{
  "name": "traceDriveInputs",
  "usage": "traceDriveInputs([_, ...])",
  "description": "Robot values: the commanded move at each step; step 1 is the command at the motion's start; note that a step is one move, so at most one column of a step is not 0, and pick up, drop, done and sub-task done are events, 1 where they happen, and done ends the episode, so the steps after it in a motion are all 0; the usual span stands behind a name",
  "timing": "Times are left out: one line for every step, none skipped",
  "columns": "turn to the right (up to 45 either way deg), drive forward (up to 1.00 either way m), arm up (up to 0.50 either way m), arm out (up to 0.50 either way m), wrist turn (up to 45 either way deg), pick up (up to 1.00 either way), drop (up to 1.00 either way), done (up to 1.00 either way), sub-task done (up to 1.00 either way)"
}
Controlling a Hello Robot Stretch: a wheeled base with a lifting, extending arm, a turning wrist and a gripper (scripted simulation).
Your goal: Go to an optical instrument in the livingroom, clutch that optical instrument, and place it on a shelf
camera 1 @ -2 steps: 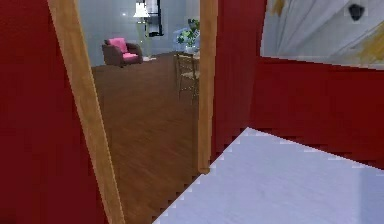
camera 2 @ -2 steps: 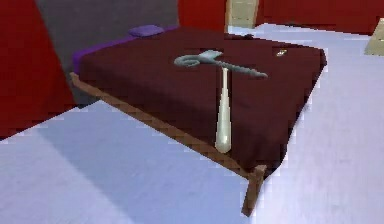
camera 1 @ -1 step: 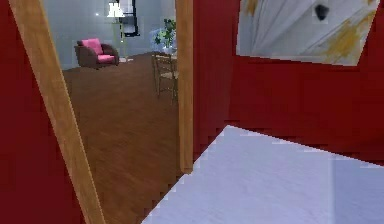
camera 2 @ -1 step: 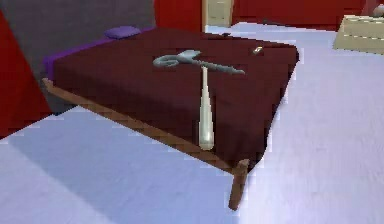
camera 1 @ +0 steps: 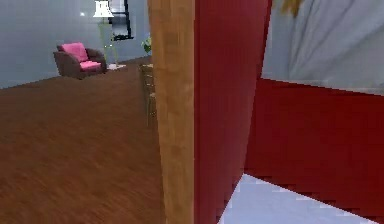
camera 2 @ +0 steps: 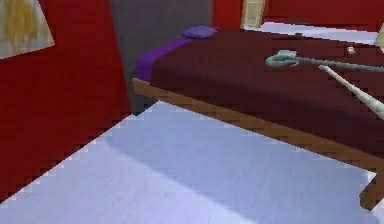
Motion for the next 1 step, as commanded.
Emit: traceDriveInputs([3.0, 0.0, 0.0, 0.0, 0.0, 0.0, 0.0, 0.0, 0.0])
